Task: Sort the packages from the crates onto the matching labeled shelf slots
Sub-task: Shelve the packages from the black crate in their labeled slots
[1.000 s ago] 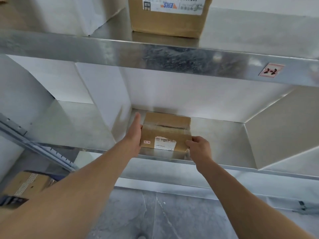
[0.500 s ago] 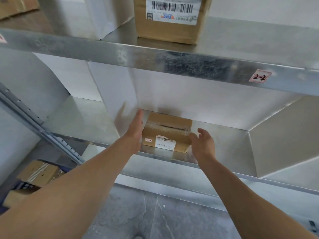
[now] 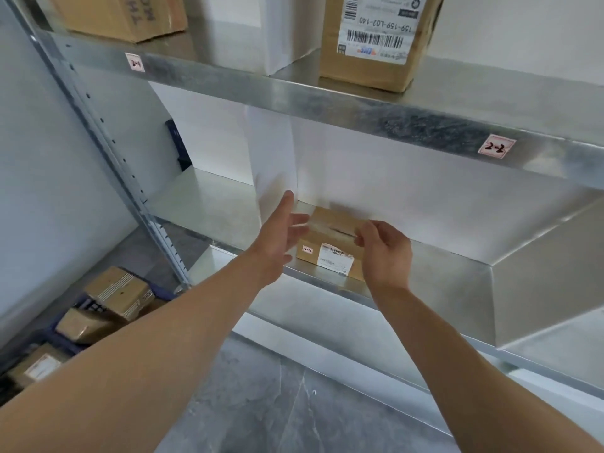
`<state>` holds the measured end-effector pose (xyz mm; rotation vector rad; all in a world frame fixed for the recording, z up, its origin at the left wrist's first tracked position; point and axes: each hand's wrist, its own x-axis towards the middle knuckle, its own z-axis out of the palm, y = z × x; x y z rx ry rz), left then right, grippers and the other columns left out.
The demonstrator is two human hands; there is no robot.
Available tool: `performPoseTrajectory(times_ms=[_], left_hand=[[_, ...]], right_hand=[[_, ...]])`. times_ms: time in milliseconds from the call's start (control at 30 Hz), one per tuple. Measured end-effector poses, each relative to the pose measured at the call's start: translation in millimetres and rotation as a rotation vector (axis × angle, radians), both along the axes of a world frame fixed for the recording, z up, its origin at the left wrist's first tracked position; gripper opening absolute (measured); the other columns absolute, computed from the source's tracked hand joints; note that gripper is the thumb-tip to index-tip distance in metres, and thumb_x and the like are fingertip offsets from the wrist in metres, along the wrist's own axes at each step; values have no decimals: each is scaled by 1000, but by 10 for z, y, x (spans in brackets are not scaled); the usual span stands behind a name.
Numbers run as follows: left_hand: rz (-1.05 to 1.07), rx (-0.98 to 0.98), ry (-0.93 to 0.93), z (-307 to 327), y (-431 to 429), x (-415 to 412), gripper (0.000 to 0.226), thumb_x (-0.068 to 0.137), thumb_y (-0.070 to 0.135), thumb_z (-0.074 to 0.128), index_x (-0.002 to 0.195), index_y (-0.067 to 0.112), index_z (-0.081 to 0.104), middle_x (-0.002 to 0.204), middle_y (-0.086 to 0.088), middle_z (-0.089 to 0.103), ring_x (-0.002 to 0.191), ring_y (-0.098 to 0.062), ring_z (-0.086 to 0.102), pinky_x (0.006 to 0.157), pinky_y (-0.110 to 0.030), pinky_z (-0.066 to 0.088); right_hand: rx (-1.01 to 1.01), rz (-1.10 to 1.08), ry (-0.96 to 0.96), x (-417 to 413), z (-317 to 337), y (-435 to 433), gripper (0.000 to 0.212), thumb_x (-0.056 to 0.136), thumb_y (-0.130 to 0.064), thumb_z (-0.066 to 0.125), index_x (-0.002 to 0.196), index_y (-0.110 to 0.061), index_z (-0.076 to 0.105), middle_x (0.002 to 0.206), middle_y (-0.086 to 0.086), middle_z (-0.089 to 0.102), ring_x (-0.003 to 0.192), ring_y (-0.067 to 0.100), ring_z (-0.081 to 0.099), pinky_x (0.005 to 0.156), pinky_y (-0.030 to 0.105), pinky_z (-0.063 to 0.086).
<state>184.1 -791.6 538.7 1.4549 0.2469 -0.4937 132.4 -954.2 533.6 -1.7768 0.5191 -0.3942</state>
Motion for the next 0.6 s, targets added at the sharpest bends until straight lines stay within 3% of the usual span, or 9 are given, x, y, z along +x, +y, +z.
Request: performPoseTrajectory(times_ms=[100,233,367,467,600], left_hand=[[-11,-6,-8,28,237,-120,72,95,74,27,122,19,66,122,-3,67,130,-26,46,111,-51,26],[34,-32,-5,45,702,-250,72,95,74,28,120,18,67,123,-6,65,127,-28,50,112,-52,27],[98,-24,-6,57,1399,-437,74,93,77,28,120,20,67,132,-6,63,133,-27,46,117,-55,23],[163,-8,-3,50,2059,-583,73,92,79,24,117,24,66,142,-4,56,141,-27,39,119,-55,21],[284,11,-4,55,2978,-815,82,94,77,22,134,16,61,147,-6,54,143,-26,38,118,-54,19]], right_hand=[[24,64,0,-51,77,245,45,75,-43,54,81,0,67,85,24,66,71,19,54,69,37,48],[57,114,-10,-79,128,667,36,89,-31,61,82,4,67,87,24,68,70,27,59,70,36,48],[42,205,-32,-104,106,1314,35,91,-30,62,78,2,68,81,21,69,71,17,66,71,35,49],[52,298,-44,-146,69,1947,50,86,-38,59,85,12,61,90,33,61,67,28,58,67,34,44],[30,437,-54,-194,4,2843,48,93,-32,59,90,16,59,92,37,58,78,45,56,67,33,43]])
